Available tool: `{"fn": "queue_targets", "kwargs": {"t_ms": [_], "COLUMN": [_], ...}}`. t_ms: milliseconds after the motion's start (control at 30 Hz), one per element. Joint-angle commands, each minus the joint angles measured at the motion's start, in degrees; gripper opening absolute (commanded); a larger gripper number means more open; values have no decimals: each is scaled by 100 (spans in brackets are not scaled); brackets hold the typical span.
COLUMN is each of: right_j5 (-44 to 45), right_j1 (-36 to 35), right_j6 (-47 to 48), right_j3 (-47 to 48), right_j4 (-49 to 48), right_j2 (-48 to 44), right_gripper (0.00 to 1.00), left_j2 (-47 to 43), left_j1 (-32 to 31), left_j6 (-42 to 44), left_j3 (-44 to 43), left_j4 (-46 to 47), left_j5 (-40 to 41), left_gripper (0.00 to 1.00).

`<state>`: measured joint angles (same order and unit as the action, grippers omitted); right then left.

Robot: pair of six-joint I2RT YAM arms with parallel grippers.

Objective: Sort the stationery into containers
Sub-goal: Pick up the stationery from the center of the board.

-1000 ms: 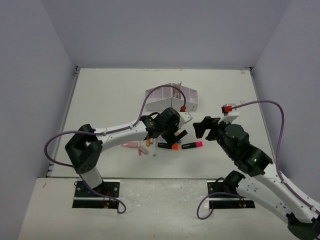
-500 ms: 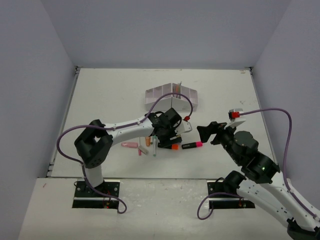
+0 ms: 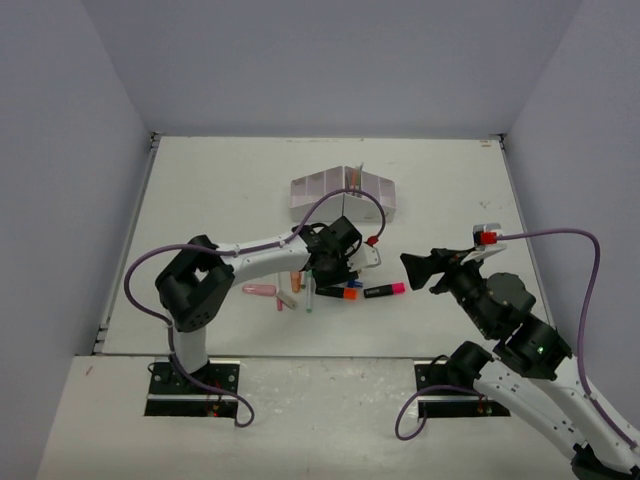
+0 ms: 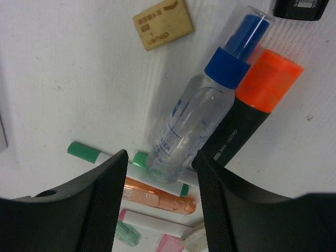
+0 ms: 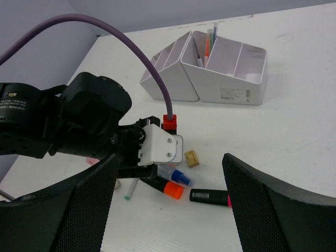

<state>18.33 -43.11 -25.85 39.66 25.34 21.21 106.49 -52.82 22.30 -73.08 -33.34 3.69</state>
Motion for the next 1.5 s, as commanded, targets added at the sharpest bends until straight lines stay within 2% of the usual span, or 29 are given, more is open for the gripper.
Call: {"fn": "queue_targets", "kwargs": {"t_ms": [0,167,467,733,767,833,900,1033,1200,1333,1433,1467], "right_j5": [-84,-137,-230,-181,-180,-149,-85,61,467,62,-397,-489], "right_j1": [5,5,5,5,5,5,5,5,27,95,101,101], "right_j6": [96,89,111,97,80,85,73,61,-333,-548,-710,-741], "right_j3": [-28,13,12,-28,-20,-20,-20,-28,-88,-71,58,141], "right_j4": [-29,-36,-77,-91,-100,-108,-109,-115,-198,-536,-758,-810], "right_j2": [-55,-3,111,128,129,150,155,170,351,223,146,176], "right_gripper": [81,81,80,79,79,79,79,79,72,71,72,72], "left_j2": [227,327,361,118,100,83,76,-48,-751,-1288,-1820,-2090], "left_j1": [35,35,31,26,26,26,26,-1,-44,-53,-53,-60], "left_j6": [263,266,207,117,117,106,69,-37,-577,-969,-1279,-1317], "left_j3": [-66,-75,-108,-189,-189,-189,-203,-304,-374,-220,247,383], "left_j4": [33,47,469,373,372,367,365,272,395,793,1352,1548], "left_j5": [-184,-217,114,-18,-45,-134,-154,-237,-225,-264,-342,-586], "left_gripper": [56,54,42,34,31,8,1,0,0,0,0,0]}}
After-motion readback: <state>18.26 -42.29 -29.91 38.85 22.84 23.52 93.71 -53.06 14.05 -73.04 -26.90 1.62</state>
